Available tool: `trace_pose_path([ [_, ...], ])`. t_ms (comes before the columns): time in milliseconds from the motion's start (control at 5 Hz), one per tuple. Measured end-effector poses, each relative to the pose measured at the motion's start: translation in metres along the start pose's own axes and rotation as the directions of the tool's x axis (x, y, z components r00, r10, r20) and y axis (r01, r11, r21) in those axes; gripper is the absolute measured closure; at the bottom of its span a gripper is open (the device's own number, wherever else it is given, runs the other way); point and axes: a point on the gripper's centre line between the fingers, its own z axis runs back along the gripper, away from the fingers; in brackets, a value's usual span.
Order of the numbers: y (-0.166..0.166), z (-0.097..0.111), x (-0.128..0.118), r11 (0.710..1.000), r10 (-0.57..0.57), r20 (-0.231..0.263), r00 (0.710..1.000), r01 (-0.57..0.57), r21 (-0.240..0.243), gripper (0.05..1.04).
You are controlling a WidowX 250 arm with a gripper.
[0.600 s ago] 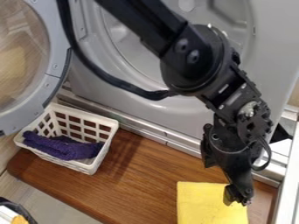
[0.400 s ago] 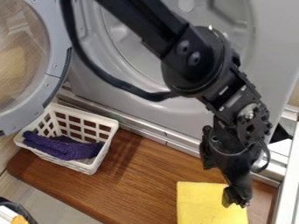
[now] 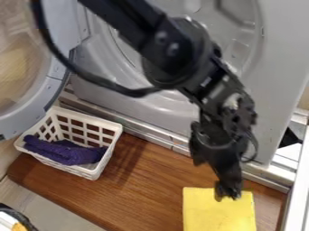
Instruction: Take the purple cloth from the basket to the middle of the table
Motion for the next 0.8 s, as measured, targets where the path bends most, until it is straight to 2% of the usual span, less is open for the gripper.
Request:
trace_pose_path([
  [200, 0.023, 0.017, -0.006, 0.998, 0.059, 0.015, 0.998, -0.059, 0.008, 0.083],
  [400, 0.046, 0.022, -0.025, 0.992, 0.124, -0.010, 0.992, -0.123, 0.025, 0.083],
  [600, 0.069, 0.023, -0.046, 0.986, 0.163, -0.065, 0.984, -0.160, 0.053, 0.083],
  [800, 0.090, 0.027, -0.063, 0.968, 0.246, -0.077, 0.966, -0.241, 0.070, 0.083],
])
